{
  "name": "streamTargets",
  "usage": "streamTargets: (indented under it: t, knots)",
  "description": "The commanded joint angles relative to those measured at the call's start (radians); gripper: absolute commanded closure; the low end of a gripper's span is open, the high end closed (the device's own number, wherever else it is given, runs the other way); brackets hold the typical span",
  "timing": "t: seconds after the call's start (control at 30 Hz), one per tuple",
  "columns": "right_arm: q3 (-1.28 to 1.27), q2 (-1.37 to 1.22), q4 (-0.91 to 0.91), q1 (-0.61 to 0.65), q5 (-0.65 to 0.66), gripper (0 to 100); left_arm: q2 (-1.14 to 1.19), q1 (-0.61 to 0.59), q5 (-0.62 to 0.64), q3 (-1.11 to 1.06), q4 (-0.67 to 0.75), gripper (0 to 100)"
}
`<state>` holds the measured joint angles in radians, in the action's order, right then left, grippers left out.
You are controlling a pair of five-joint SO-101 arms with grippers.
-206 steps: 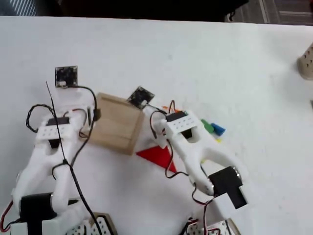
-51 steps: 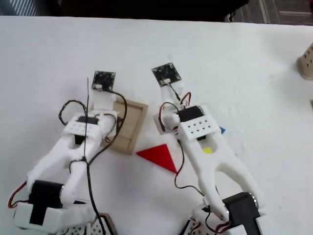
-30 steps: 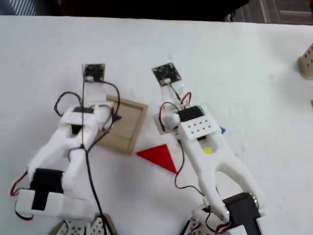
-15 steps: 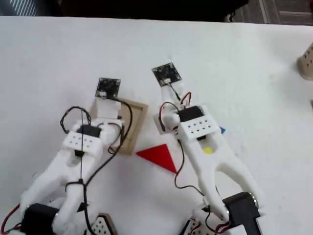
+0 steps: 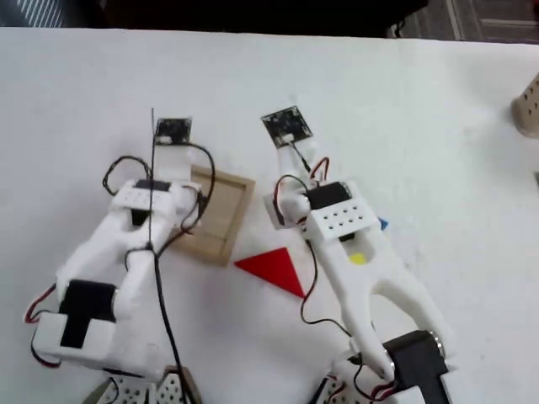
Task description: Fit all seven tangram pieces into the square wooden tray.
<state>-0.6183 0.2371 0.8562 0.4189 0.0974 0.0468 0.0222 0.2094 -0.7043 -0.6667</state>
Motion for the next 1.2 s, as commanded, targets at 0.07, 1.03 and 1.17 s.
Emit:
streamTargets:
  t: [0.07,1.03,1.17]
  knots:
    - [0.006,0.033,-0.018,-0.001,-0.012,98.1,0.084,-0.012,0.009,0.137,0.058,98]
    - [0.003,0.033,-0.018,-0.001,-0.012,98.1,0.116,-0.096,0.002,0.204,0.196,98]
    - [0.003,0.033,-0.018,-0.001,-0.012,98.1,0.047,-0.096,0.002,0.149,0.203,98]
